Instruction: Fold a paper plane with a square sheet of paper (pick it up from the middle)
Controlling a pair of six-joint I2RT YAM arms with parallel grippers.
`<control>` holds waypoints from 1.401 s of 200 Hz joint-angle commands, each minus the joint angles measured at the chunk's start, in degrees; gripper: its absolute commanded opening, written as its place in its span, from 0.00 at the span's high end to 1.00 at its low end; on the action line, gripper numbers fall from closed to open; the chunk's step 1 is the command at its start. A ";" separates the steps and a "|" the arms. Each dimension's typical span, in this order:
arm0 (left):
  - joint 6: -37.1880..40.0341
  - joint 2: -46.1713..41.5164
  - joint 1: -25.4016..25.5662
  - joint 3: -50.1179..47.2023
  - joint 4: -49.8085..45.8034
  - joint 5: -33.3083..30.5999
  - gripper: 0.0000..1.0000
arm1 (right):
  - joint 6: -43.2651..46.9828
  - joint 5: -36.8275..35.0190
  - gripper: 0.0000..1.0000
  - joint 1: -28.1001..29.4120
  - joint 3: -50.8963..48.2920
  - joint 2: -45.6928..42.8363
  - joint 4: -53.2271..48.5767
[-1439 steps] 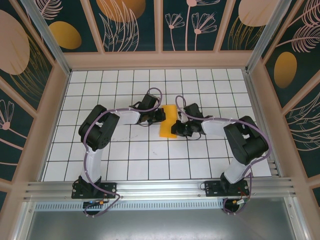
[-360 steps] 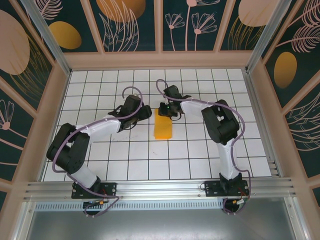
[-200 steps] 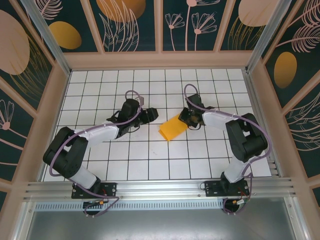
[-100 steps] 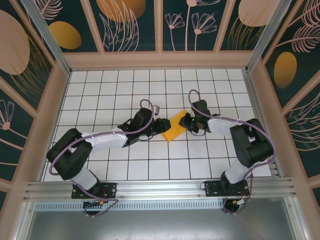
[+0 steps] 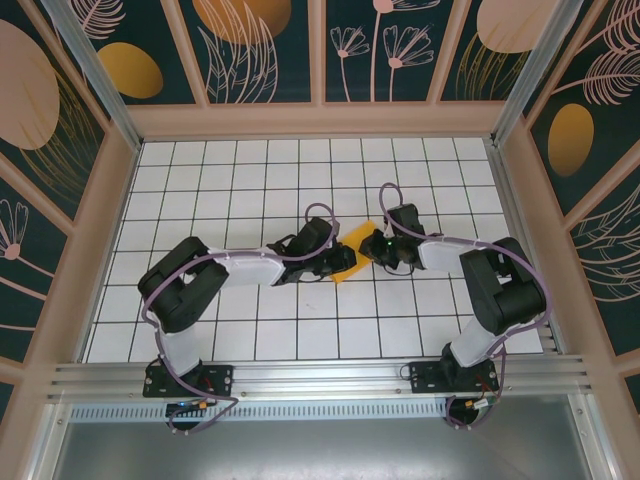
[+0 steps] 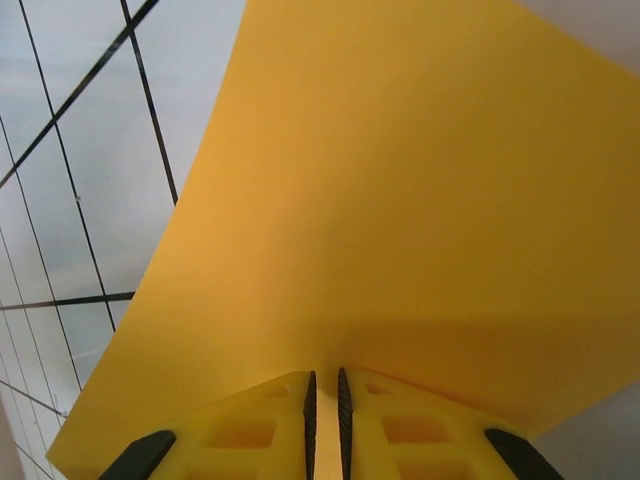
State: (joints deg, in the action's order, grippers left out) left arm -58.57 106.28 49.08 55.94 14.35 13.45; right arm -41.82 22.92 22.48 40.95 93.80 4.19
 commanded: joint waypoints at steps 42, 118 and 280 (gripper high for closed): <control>1.70 3.53 0.20 2.78 -6.03 -2.50 0.81 | 5.03 5.30 0.92 -0.27 -4.64 -4.50 1.15; 2.53 4.78 0.20 4.16 -7.49 -3.11 0.82 | 5.47 6.36 0.94 -0.40 -5.29 -1.83 2.76; 4.03 6.62 0.23 4.73 -6.25 0.92 0.81 | 0.99 4.08 0.94 -0.94 -6.19 0.25 4.33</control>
State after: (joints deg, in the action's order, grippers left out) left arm -56.53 110.96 49.08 59.22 11.22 14.79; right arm -39.86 27.94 22.04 35.55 93.12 7.55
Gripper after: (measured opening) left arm 0.200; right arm 0.066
